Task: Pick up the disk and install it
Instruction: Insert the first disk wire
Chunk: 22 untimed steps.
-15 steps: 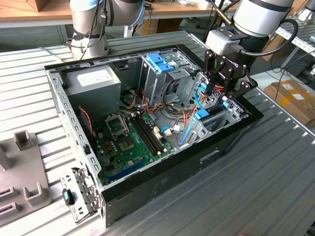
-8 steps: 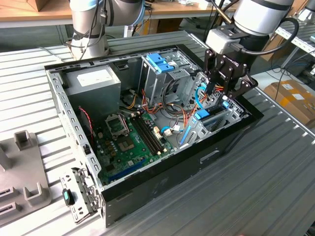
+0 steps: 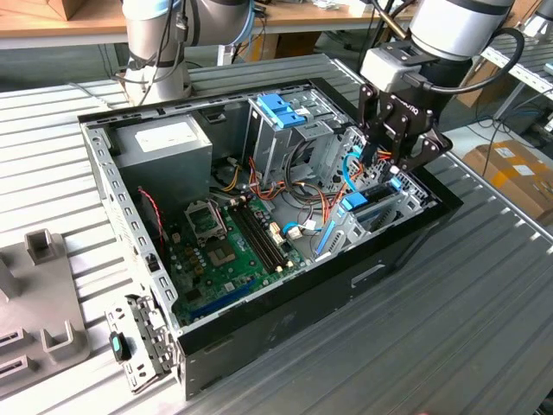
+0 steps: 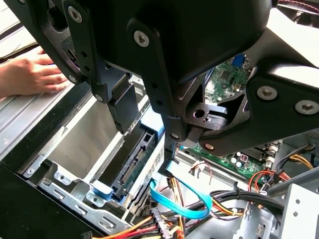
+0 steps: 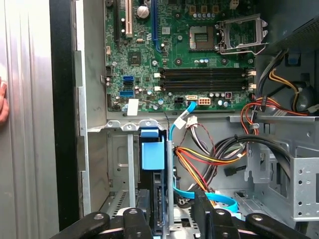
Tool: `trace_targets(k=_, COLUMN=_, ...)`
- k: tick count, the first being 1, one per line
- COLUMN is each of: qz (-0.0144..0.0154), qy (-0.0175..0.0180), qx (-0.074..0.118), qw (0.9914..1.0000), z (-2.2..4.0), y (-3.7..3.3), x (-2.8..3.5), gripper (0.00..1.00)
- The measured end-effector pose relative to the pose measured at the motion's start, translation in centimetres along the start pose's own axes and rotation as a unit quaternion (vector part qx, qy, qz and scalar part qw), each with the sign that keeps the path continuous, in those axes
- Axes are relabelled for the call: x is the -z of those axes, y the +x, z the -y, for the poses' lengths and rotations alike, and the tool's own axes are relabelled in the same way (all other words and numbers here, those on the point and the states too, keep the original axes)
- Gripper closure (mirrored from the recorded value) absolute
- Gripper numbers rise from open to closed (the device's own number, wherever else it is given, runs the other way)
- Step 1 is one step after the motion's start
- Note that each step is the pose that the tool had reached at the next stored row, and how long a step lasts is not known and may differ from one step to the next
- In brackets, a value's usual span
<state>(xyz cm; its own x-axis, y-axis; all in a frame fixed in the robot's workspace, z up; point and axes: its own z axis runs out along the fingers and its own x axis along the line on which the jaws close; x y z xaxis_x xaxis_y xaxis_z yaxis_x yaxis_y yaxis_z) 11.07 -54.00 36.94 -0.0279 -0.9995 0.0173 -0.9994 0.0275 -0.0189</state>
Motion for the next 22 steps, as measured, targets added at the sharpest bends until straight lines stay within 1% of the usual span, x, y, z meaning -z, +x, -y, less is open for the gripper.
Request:
trace_targets(k=4, qz=-0.0001, qy=0.0000, qx=0.000, qw=1.00000, z=0.31, y=-0.48, x=0.02, gripper=0.51)
trace_targets(k=8, qz=-0.0001, qy=0.0000, qx=0.000, qw=1.00000, z=0.34, y=-0.51, x=0.91, gripper=0.51)
trace_targets(k=9, qz=-0.0002, qy=0.0000, qx=0.000, qw=1.00000, z=0.34, y=-0.51, x=1.01, gripper=0.51)
trace_targets(k=10, qz=-0.0001, qy=0.0000, qx=0.000, qw=1.00000, z=0.37, y=-0.52, x=1.00, gripper=0.51)
trace_targets(k=13, qz=-0.0008, qy=0.0000, qx=0.000, qw=1.00000, z=0.78, y=-0.56, x=0.99, gripper=0.51)
trace_targets(k=15, qz=-0.0019, qy=0.0001, qx=0.000, qw=1.00000, z=1.26, y=-0.60, x=0.74, gripper=0.51)
trace_targets(k=17, qz=-0.0026, qy=0.0001, qx=0.000, qw=1.00000, z=1.46, y=-0.62, x=0.46, gripper=0.51)
trace_targets(k=18, qz=-0.0036, qy=0.0001, qx=0.000, qw=0.99999, z=1.51, y=-0.65, x=0.19, gripper=0.51)
trace_targets(k=20, qz=-0.0046, qy=0.0001, qx=0.000, qw=0.99999, z=1.53, y=-0.67, x=-0.16, gripper=0.51)
trace_targets(k=22, qz=-0.0059, qy=0.0002, qx=0.000, qw=0.99998, z=1.55, y=-0.69, x=-0.68, gripper=0.51)
